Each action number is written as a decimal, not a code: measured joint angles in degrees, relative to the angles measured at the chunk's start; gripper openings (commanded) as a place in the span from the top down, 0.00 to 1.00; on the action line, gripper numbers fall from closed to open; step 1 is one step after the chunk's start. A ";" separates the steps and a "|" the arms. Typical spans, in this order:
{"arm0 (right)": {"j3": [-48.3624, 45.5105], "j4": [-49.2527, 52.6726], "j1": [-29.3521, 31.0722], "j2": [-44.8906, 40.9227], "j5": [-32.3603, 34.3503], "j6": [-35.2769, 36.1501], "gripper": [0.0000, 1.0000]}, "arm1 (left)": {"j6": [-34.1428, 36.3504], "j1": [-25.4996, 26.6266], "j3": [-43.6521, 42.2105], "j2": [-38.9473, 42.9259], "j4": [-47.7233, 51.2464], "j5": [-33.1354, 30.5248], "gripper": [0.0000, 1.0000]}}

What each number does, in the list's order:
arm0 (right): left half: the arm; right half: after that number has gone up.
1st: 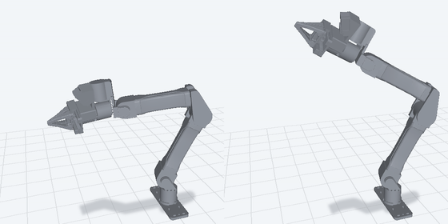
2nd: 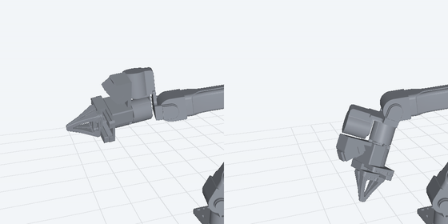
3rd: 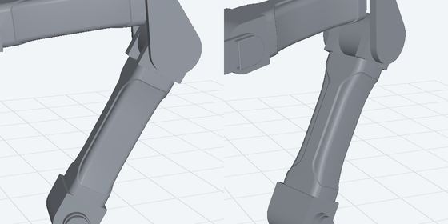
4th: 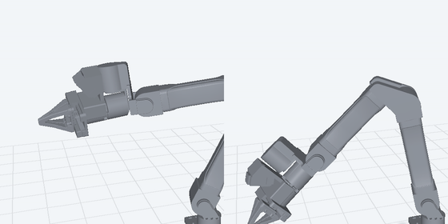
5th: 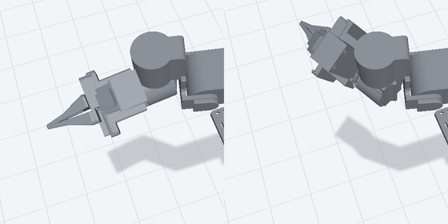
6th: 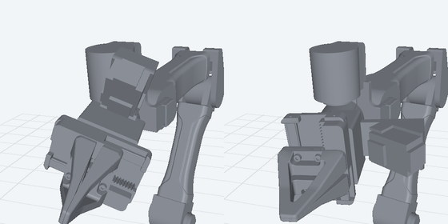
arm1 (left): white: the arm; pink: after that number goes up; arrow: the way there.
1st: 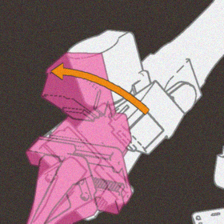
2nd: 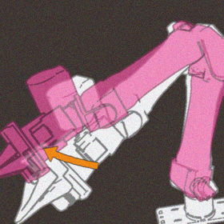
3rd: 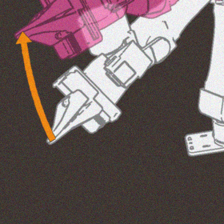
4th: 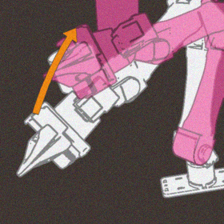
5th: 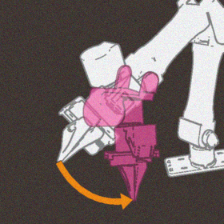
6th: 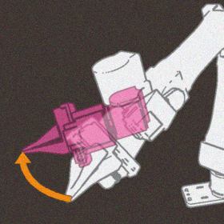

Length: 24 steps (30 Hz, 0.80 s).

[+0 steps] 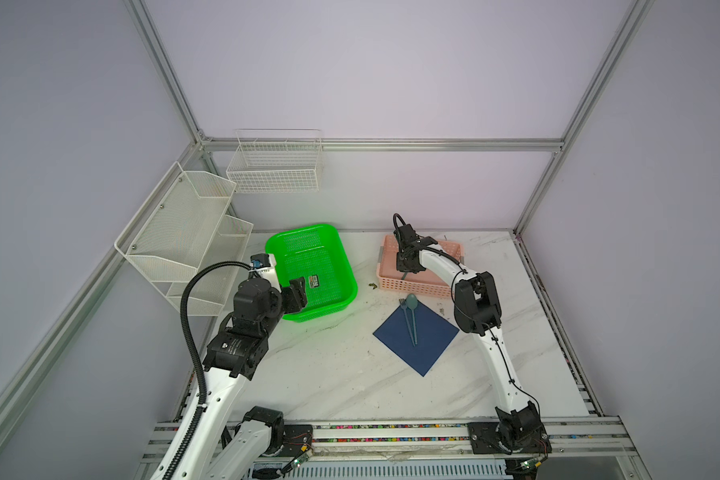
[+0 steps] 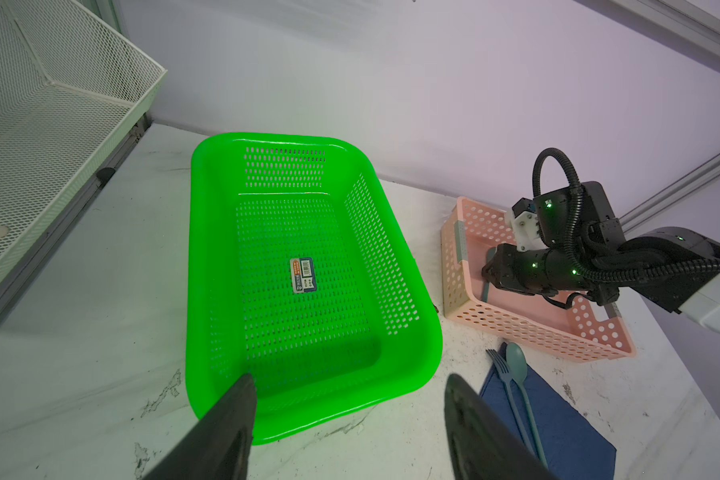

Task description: Place the utensils on the paper napkin and roll it up

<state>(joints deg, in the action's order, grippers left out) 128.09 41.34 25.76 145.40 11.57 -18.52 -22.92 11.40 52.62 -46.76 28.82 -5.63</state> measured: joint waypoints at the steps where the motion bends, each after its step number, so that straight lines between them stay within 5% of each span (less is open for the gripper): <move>1: 0.00 0.00 -0.04 0.00 -0.15 -0.02 0.85 | 0.00 0.00 0.00 0.02 0.00 -0.07 0.30; 24: 0.44 2.36 -0.17 -4.79 -0.22 0.28 0.89 | 0.00 0.00 0.00 0.37 0.07 -0.57 0.30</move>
<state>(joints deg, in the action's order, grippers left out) 128.53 43.70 25.58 140.62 11.35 -18.24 -22.92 11.40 52.62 -46.39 28.88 -6.20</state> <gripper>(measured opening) 0.107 0.704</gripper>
